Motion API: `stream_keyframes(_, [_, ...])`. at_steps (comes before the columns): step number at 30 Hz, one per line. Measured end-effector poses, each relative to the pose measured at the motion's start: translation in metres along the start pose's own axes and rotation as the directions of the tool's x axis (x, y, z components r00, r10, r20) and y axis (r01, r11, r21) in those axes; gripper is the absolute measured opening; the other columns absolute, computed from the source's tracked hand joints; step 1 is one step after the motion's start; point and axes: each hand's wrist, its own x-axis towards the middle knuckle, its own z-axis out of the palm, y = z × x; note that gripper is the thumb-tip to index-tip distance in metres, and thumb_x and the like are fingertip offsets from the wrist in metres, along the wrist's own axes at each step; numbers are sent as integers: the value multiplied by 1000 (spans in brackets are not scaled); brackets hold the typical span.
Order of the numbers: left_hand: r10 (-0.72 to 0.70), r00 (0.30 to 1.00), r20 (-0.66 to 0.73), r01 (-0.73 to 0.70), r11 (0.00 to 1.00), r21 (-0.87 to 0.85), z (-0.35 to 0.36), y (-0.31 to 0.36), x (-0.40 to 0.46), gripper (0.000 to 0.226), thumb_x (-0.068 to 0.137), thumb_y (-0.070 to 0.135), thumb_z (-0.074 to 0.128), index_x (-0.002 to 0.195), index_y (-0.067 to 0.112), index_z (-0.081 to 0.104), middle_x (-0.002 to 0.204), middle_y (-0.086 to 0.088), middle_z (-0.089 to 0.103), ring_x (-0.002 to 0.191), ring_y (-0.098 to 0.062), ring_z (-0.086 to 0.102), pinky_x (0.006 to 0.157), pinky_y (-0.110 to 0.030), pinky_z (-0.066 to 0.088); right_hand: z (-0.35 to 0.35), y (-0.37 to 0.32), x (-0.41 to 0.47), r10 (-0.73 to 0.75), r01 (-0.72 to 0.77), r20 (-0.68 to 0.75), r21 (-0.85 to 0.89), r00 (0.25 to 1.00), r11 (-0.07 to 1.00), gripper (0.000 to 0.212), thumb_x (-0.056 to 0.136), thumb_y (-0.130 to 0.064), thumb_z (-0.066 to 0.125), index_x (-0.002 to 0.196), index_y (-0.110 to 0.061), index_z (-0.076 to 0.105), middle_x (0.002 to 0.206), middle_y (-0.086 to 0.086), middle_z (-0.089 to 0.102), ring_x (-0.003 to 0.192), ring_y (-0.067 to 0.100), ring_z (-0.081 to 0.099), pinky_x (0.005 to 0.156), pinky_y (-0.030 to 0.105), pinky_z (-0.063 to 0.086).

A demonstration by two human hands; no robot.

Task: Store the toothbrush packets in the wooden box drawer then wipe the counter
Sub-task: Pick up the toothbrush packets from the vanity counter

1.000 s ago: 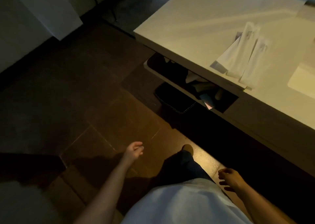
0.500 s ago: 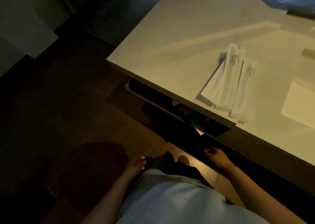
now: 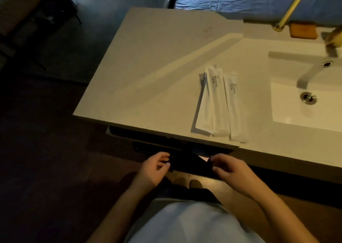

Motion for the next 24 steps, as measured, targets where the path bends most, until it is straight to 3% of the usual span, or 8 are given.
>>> stream_keyframes(3, [224, 970, -95, -222, 975, 32, -15, 66, 15, 27, 89, 19, 57, 115, 26, 60, 104, 15, 61, 92, 4, 60, 75, -10, 47, -40, -28, 5, -42, 91, -339, 130, 940, 987, 19, 86, -27, 59, 103, -35, 60, 95, -18, 63, 84, -4, 59, 65, 9, 44])
stream_keyframes(6, [285, 936, -208, -260, 955, 142, -15, 119, 47, 31, 89, 31, 52, 119, 24, 58, 109, 14, 60, 92, 5, 57, 75, -9, 42, -71, -36, 37, -38, 15, -604, -42, 796, 999, 37, 83, -34, 62, 117, -18, 57, 115, 5, 60, 100, 19, 58, 78, 30, 47])
stream_keyframes(9, [160, 984, -79, -137, 961, 240, -5, 153, 84, 39, 94, 33, 42, 127, 15, 52, 127, -2, 55, 112, -18, 53, 88, -26, 38, -82, -37, 69, 55, -185, -585, -165, 809, 969, 63, 77, -48, 65, 127, -12, 50, 127, 14, 53, 117, 30, 48, 88, 40, 45])
stream_keyframes(12, [105, 994, 15, -105, 944, 312, 6, 167, 104, 25, 93, 24, 37, 92, 8, 56, 95, -9, 54, 75, -17, 51, 62, -27, 35, -76, -37, 88, 129, -297, -548, -230, 826, 927, 68, 69, -63, 62, 115, -14, 54, 113, 11, 57, 105, 29, 52, 73, 36, 45])
stream_keyframes(14, [97, 995, 18, -97, 937, 336, 9, 175, 111, 24, 91, 19, 38, 87, 4, 56, 85, -11, 52, 63, -11, 43, 52, -27, 30, -70, -38, 94, 141, -328, -582, -228, 801, 917, 64, 68, -63, 63, 108, -13, 56, 106, 10, 57, 101, 28, 52, 68, 33, 42])
stream_keyframes(17, [71, 995, 75, -93, 935, 342, 12, 180, 116, 21, 89, 18, 45, 95, 7, 62, 96, -10, 63, 80, -20, 59, 67, -33, 49, -63, -42, 97, 122, -328, -638, -214, 760, 920, 50, 72, -49, 65, 103, -11, 56, 103, 12, 57, 99, 30, 51, 64, 31, 36])
stream_keyframes(21, [33, 998, 60, -46, 973, 226, 20, 179, 114, 31, 80, 17, 59, 110, 9, 62, 108, -10, 69, 99, -26, 64, 89, -44, 53, -52, -46, 98, 106, -225, -665, -96, 739, 970, 26, 80, -25, 59, 102, -10, 54, 98, 14, 60, 94, 33, 54, 62, 32, 38])
stream_keyframes(24, [-38, 996, 83, 29, 994, 104, 22, 180, 117, 30, 73, 18, 64, 101, 9, 64, 103, -11, 70, 96, -28, 66, 87, -48, 54, -56, -43, 99, 184, -167, -643, 87, 744, 982, 38, 75, -20, 66, 109, -9, 52, 107, 13, 64, 97, 33, 59, 72, 35, 48])
